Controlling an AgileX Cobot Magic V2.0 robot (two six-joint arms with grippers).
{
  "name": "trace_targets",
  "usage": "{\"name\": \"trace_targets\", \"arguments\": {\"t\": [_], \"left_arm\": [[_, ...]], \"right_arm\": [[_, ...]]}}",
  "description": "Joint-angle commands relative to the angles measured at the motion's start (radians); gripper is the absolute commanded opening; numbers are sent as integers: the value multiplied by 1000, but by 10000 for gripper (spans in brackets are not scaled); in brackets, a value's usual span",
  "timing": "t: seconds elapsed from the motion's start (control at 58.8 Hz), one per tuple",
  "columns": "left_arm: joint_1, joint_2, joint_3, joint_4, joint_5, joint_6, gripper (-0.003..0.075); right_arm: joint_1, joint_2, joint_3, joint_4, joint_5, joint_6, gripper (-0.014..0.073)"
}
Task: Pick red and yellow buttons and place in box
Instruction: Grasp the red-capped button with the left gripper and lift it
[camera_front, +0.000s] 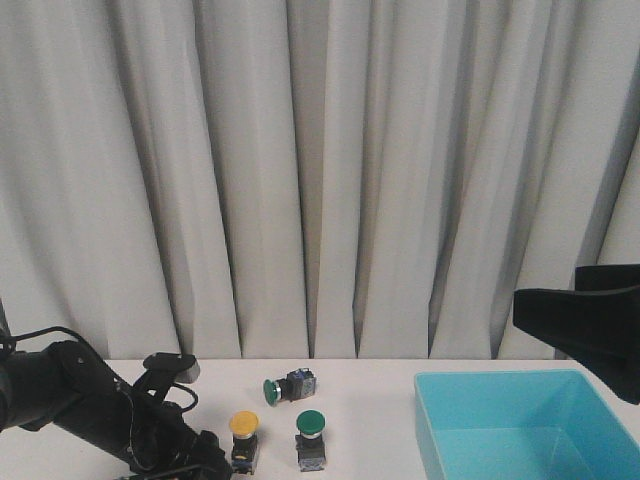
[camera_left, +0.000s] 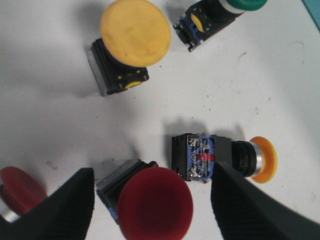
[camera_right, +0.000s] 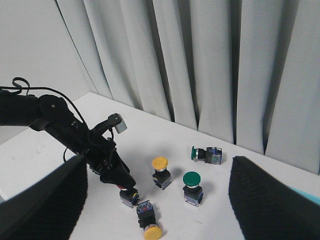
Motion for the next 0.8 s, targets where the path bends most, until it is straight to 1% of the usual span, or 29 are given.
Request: {"name": "trace_targets", "arguments": {"t": [0.0,0.102,0.187,0.306,0.425,0.442,0.476,0.493,0.51,0.595,0.714,0.782], "left_arm": [[-6,-43,-29,-34,7,0,481],[-6,-42,-29,-34,7,0,479],[-6,-42,-29,-34,10,0,463],[-6,-42,-29,-33,23,0,401],[-6,-42,-29,-32,31,0,302],[-6,-42,-29,-31,33,0,272],[-6,-42,-29,-31,33,0,249],[-6,-42,-29,-31,33,0,217],[-6,-42,-29,-30,34,0,209],[-6,-42,-29,-26,34,0,112],[-6,-42,-29,-26,31,0,5],[-6,-43,-29,-26,31,0,-8]], "right_arm": [[-5,-7,-33,49,-28,-4,560],[-5,-7,-33,49,-28,-4,560],[-5,-7,-33,49,-28,-4,560],[-5,-7,-33,49,-28,-4,560],[-5,-7,-33,49,-28,-4,560],[-5,-7,-33,49,-28,-4,560],[-5,-7,-33,49,-28,-3,560],[-5,-7,-33,49,-28,-3,560],[-5,-7,-33,49,-28,-3,560],[-5,-7,-33,49,-28,-3,560],[-5,-7,-33,49,-27,-3,560],[-5,-7,-33,48,-23,-3,560]]}}
